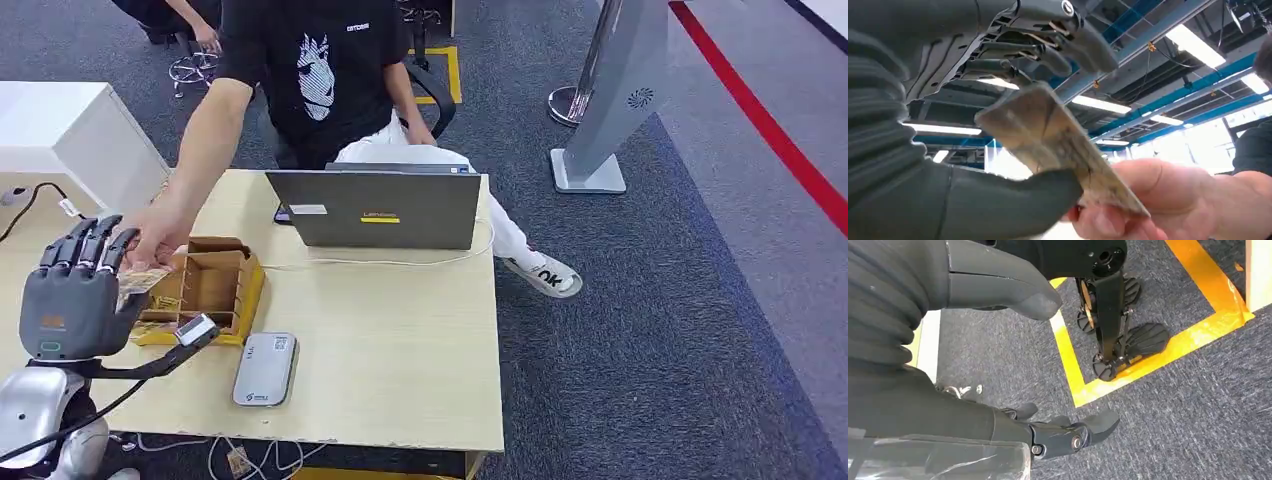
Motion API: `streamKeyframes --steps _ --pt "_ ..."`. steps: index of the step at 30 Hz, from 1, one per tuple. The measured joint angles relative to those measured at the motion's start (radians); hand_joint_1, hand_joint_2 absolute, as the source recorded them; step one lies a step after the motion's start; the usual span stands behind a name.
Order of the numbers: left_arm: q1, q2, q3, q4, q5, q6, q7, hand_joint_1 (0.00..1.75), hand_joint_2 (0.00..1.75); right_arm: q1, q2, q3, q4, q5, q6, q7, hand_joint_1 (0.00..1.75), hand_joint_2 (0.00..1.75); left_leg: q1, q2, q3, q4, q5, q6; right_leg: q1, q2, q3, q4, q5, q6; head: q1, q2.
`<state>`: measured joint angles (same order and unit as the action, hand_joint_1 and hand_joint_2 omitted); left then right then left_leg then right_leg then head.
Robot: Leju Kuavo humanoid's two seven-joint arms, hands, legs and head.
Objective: Pass the card to the sensor for recognition and then transmit it.
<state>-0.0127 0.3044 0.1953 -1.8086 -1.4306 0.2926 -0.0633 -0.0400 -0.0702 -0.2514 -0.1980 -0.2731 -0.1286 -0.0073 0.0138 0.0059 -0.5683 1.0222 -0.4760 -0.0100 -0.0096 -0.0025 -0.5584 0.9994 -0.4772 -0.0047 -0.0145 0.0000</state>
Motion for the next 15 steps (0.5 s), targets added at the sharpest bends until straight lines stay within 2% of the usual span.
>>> streamKeyframes --steps 15 --pt "-0.004 -0.008 0.0 0.0 0.008 0.003 -0.009 1.75 1.75 0.0 0.0 0.001 0.0 0.009 0.0 0.006 0.0 1.75 0.0 0.0 0.0 0.0 0.0 0.0 0.0 0.0 0.0 0.0 0.0 0.0 0.0 0.0"
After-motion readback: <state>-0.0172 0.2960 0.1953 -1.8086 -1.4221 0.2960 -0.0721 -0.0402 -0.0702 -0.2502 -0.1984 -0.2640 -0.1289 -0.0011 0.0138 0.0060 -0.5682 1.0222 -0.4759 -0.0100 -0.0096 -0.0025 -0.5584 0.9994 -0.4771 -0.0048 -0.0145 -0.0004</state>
